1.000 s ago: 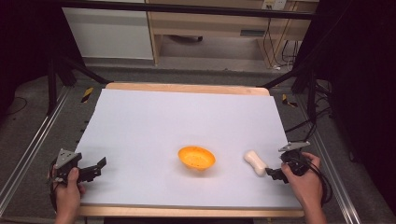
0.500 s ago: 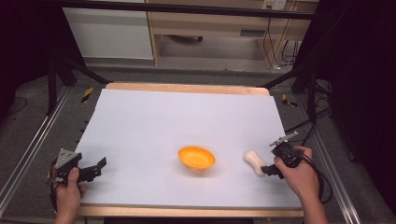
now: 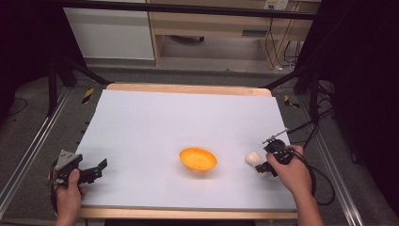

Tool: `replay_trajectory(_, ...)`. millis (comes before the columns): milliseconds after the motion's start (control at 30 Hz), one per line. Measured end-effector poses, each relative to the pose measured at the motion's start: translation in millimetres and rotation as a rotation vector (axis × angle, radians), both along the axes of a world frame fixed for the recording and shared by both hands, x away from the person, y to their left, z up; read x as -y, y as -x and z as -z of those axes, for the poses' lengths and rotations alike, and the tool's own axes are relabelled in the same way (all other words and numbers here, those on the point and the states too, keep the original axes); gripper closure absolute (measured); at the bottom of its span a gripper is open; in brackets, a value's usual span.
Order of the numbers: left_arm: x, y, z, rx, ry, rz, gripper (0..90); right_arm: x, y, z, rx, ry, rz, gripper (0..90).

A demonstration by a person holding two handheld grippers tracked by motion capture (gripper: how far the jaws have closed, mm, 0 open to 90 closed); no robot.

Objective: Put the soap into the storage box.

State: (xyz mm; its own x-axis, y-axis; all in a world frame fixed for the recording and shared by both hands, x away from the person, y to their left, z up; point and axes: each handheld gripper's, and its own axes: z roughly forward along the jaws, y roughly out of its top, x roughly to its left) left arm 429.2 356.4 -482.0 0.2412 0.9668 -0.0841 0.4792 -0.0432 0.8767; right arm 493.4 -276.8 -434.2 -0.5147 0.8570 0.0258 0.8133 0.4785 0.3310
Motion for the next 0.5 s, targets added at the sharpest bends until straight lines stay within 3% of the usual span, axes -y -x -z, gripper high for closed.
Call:
replay_trajectory(233,-0.2,0.0,0.0,0.0,0.001,0.001,0.0,-10.6,-8.6,10.6,-0.05,0.013,-0.001,24.8)
replay_trajectory(500,-0.4,-0.3,0.1,-0.003,0.005,0.001,0.0,-15.4,-14.7,17.1,-0.049,0.044,0.006,32.5)
